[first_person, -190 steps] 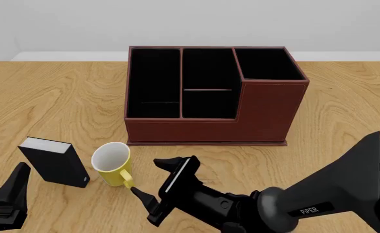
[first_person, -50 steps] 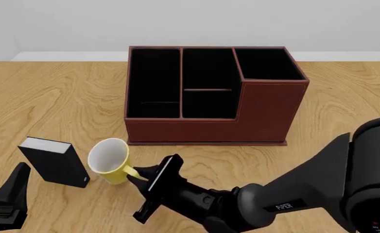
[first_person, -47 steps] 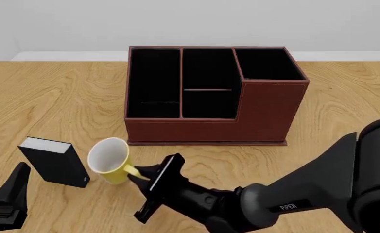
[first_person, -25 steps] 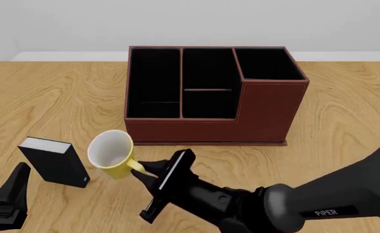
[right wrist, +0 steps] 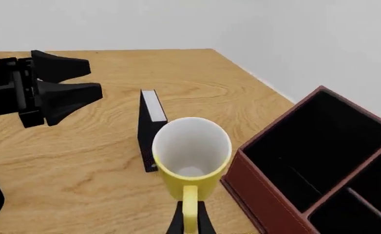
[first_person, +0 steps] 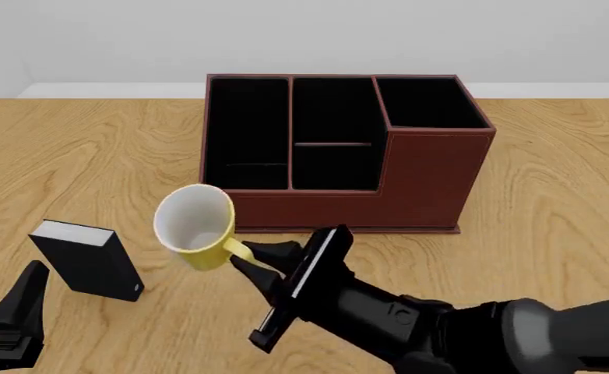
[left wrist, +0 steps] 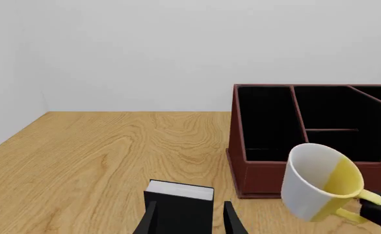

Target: Pick up the yellow and white mug and place it to the right of the caddy.

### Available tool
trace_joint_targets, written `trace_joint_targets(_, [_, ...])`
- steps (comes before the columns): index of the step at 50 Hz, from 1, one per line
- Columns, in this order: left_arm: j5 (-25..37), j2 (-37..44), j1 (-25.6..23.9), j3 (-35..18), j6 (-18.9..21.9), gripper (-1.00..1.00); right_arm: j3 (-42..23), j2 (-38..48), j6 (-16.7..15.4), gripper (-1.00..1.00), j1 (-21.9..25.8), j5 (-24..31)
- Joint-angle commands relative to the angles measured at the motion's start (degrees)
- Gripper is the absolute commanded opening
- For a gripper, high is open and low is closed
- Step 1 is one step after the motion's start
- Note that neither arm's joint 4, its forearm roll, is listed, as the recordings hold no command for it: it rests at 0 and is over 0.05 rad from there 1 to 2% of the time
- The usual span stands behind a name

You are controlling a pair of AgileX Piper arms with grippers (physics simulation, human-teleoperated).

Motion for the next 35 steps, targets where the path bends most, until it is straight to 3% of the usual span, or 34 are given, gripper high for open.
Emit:
trace_joint_targets(1, [0.0, 0.0, 0.0, 0.0, 0.0, 1.00, 2.9, -6.8, -0.7, -1.00, -1.0, 1.7])
trace_joint_targets(11, [0.0, 0.0, 0.0, 0.0, 0.0, 1.00, 5.8, -11.9, -1.5, -1.00, -2.3, 2.7])
trace_joint_targets(14, [0.0, 0.0, 0.0, 0.0, 0.0, 1.00, 7.1, -13.1, -3.7, -1.00, -3.0, 2.3])
trace_joint_targets(35, [0.0, 0.0, 0.0, 0.0, 0.0, 1.00, 11.8, -25.6, -3.7, -1.00, -7.8, 7.3])
